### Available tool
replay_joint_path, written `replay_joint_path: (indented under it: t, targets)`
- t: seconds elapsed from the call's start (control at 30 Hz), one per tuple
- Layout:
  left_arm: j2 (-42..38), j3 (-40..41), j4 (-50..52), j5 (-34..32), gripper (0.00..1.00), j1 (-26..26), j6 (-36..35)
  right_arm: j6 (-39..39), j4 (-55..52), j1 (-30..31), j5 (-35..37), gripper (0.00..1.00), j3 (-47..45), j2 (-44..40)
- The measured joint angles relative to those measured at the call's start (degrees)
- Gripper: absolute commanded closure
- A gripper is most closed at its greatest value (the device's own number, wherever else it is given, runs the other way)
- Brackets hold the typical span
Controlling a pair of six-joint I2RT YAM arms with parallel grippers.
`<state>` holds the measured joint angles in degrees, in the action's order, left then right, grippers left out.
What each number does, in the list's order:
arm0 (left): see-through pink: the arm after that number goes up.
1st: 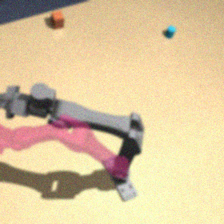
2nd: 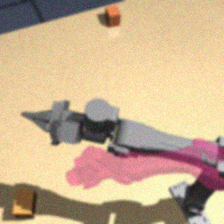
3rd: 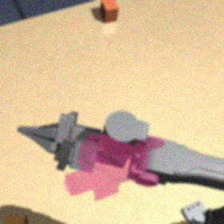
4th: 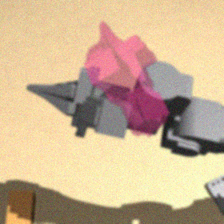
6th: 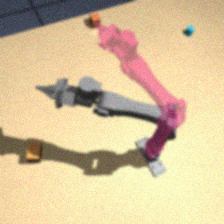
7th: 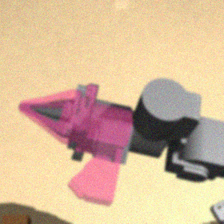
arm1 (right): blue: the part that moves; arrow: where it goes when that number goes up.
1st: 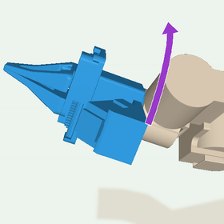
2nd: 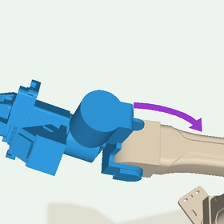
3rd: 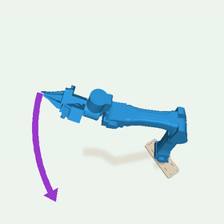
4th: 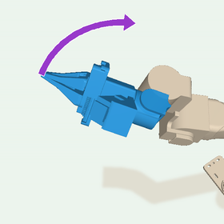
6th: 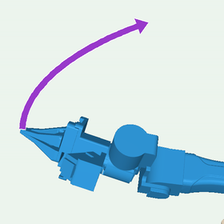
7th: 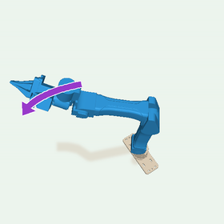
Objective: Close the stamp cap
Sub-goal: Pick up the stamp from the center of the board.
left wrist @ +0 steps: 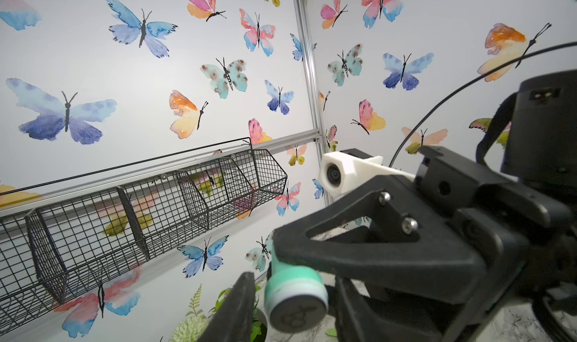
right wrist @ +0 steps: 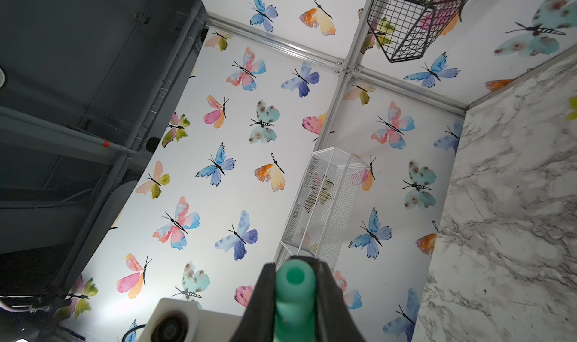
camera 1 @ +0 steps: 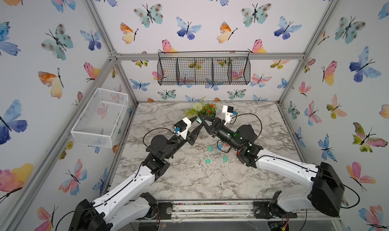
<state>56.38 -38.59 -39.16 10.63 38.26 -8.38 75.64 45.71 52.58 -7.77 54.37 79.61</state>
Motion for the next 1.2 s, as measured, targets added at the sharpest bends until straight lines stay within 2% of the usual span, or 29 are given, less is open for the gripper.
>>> replay_joint_path:
  t: [0.23, 0.37, 0.5, 0.63, 0.8, 0.97, 1.1, 1.2]
  targets:
    - [-0.07, -0.09, 0.13, 0.17, 0.60, 0.00, -0.26, 0.22, -0.13, 0.00, -0.22, 0.94, 0.22, 0.13]
    - [-0.37, -0.09, 0.63, 0.11, 0.69, 0.00, -0.76, 0.28, -0.44, 0.00, -0.35, 0.90, 0.31, 0.15]
    - [-0.92, -0.09, 1.18, 0.22, 0.74, 0.00, -1.66, 0.28, -0.68, 0.00, -0.90, 0.80, 0.44, 0.15]
    - [-2.01, -0.09, 3.04, 1.05, 0.78, 0.00, -3.08, -0.83, -2.27, 0.02, -1.68, 0.63, 0.44, -0.42]
    - [-4.68, -0.28, 6.12, 4.66, 0.79, 0.00, -5.49, -5.35, -9.94, -0.83, -4.11, 0.55, 0.37, -4.94]
    - [-6.62, -2.16, 10.97, 12.59, 0.80, 0.00, -8.52, -10.40, -17.64, -6.71, -12.39, 0.55, 1.03, -10.03]
    - [-8.28, -3.48, 14.80, 19.63, 0.81, 0.00, -11.15, -13.51, -23.17, -11.76, -21.14, 0.55, 3.82, -10.93]
    - [-9.79, -3.85, 16.85, 23.98, 0.82, 0.00, -12.41, -15.54, -26.99, -13.25, -28.15, 0.55, 6.88, -10.49]
